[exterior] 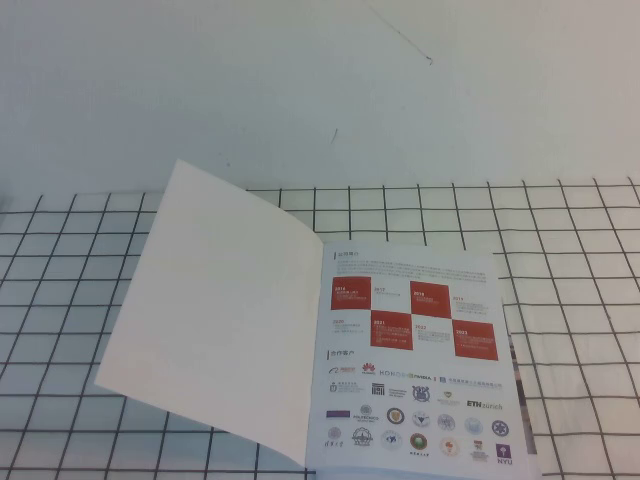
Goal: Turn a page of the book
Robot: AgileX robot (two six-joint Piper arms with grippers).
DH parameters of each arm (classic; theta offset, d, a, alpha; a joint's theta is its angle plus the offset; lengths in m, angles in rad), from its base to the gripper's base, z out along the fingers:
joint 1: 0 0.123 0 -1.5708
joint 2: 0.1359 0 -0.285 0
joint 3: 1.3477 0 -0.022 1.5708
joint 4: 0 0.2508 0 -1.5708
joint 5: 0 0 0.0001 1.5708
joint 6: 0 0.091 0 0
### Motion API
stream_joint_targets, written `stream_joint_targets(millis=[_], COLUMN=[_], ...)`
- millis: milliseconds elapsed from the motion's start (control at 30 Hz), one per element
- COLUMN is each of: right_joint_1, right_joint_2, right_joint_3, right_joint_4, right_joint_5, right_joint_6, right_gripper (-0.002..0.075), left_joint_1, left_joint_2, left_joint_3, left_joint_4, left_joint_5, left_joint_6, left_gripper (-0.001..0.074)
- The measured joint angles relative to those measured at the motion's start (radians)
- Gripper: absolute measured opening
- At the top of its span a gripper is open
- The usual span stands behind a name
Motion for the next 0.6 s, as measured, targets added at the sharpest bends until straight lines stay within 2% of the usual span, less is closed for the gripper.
stream_joint_targets(millis=[600], right_joint_1=[0.000], right_joint_2=[0.000], right_joint_3=[0.000], right_joint_4=[0.000], right_joint_5=[0.000], right_joint_6=[0.000], right_gripper=[0.0001], left_joint_1=[0.000], left_joint_2=[0.000], left_joint_3=[0.000], left_joint_4=[0.024], left_joint_5=[0.000], left_joint_6=[0.015], left_gripper=[-0.0003])
